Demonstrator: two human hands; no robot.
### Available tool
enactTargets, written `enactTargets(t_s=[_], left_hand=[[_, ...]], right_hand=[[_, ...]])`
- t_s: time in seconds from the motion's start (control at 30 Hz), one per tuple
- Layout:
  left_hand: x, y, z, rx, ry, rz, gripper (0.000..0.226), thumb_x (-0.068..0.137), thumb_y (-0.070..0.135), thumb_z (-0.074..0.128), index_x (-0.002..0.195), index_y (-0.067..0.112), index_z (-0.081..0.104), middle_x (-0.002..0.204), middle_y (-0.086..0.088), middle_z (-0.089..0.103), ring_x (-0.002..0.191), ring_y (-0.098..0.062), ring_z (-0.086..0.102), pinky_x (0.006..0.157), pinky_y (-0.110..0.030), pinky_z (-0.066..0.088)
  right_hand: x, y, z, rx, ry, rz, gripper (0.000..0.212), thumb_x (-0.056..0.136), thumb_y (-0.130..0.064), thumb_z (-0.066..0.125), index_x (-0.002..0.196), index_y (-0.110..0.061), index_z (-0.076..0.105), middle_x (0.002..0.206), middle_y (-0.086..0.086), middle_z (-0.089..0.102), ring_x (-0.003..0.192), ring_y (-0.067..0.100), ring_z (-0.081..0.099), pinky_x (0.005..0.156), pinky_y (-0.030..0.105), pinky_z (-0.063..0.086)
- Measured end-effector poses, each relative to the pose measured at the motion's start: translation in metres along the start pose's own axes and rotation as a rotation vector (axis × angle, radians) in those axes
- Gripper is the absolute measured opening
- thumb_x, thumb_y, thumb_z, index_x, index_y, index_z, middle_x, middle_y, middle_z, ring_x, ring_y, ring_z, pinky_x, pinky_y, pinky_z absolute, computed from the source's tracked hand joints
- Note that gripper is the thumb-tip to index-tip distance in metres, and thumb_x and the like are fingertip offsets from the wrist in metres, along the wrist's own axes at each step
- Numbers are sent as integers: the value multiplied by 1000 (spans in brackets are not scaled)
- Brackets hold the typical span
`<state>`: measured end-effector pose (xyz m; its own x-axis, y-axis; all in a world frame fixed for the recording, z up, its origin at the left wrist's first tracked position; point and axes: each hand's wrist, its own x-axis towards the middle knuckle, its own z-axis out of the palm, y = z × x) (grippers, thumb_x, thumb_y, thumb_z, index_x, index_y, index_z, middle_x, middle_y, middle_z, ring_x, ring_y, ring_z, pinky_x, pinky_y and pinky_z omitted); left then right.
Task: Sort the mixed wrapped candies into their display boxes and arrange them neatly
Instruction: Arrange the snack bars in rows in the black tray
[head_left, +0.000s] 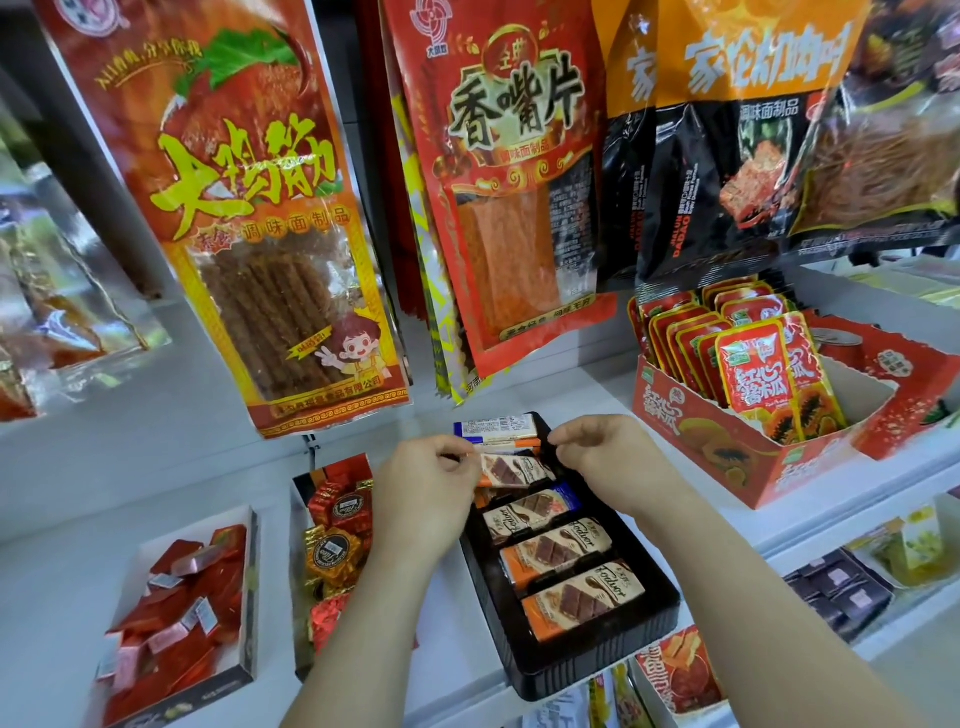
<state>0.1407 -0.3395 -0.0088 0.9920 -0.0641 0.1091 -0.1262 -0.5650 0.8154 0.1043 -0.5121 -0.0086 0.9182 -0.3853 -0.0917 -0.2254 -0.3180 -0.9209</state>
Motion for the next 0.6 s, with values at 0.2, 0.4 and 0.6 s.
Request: enactTargets(t_s=[0.2, 0.4, 0.6], left_hand=[[-3, 1, 9, 257, -53, 91, 16, 90, 29, 62, 99, 23, 74, 89, 1, 73, 88, -20, 66, 79, -35, 54], [-4, -3, 13, 451, -28, 219, 23, 93, 34, 59, 113, 28, 70, 110, -1, 57, 100, -19, 59, 85, -30, 49], [-8, -7, 14, 532, -162, 278, 27, 97, 33, 47, 106, 26, 71, 110, 4, 51, 98, -15, 56, 80, -31, 49]], right_hand=[[7, 8, 7, -287, -41, -103, 19, 88, -14, 58, 99, -23, 70, 97, 5, 66, 93, 23, 61, 80, 28, 47], [4, 11, 8, -583, -97, -211, 25, 92, -26, 54, 114, -31, 68, 122, 5, 47, 120, 29, 41, 99, 30, 31], [-3, 9, 6, -759, -100, -236, 29, 94, -26, 51, 120, -26, 65, 129, 4, 41, 121, 28, 39, 99, 32, 39]])
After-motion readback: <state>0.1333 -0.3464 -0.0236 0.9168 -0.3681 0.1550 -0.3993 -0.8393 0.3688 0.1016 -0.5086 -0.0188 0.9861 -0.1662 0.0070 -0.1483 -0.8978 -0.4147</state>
